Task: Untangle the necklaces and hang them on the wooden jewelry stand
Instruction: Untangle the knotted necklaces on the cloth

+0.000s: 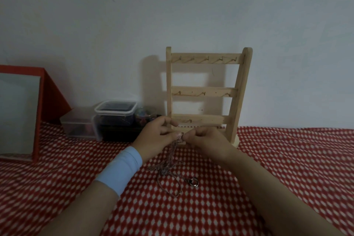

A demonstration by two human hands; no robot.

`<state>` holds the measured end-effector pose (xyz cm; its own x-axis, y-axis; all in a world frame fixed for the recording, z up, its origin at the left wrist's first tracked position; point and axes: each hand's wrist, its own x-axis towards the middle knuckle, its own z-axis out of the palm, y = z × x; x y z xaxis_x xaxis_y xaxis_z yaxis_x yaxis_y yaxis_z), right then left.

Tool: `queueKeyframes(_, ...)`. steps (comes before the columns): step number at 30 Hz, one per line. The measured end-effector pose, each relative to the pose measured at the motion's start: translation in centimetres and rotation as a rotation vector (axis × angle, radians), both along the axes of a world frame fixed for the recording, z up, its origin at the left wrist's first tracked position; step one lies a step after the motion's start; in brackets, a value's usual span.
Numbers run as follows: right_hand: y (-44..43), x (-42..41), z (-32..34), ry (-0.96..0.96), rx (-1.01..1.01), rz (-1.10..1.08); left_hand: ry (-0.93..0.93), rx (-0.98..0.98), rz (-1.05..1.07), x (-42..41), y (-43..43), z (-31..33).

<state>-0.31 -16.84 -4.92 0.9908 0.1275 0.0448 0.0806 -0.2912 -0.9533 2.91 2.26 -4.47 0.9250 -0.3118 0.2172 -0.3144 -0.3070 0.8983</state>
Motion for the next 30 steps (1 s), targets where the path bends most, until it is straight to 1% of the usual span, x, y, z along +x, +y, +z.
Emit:
queueKeyframes(4,0.0,-0.3,0.4,-0.078,0.079,0.022,0.089,-0.018,-0.09,0.3,0.0,1.3)
queueKeyframes(10,-0.1,-0.3,0.4,-0.061,0.144,-0.024,0.038,0.166,-0.121,0.6,0.6,2.6)
queueKeyframes(12,0.2,-0.3,0.3,-0.07,0.105,-0.052,0.012,0.235,-0.093,0.7,0.7,2.6)
queueKeyframes(15,0.6,-0.2,-0.1,-0.094,-0.032,-0.108,-0.034,0.359,-0.079,0.7,0.6,2.5)
queueKeyframes(17,0.8,0.1,-0.4,-0.083,-0.056,-0.17,-0.073,0.408,-0.069,0.5,0.4,2.5)
queueKeyframes(20,0.9,0.4,-0.4,-0.052,-0.04,-0.305,-0.134,0.363,-0.033,0.6,-0.2,2.2)
queueKeyframes(22,0.7,0.7,-0.5,-0.038,-0.093,-0.374,-0.194,0.349,-0.008,0.6,-0.7,1.5)
queueKeyframes(25,0.6,0.8,-0.5,-0.025,-0.128,-0.405,-0.213,0.284,0.014,0.5,-1.4,-0.2)
queueKeyframes(27,0.6,0.7,-0.5,-0.023,-0.097,-0.4,-0.158,0.174,0.017,0.6,-1.5,-1.2)
queueKeyframes(29,0.7,0.4,-0.3,-0.006,-0.053,-0.358,-0.044,0.065,-0.003,0.6,-1.4,-1.6)
queueKeyframes(30,0.9,0.4,-0.3,0.006,-0.061,-0.323,0.008,0.044,-0.018,0.7,-1.4,-1.7)
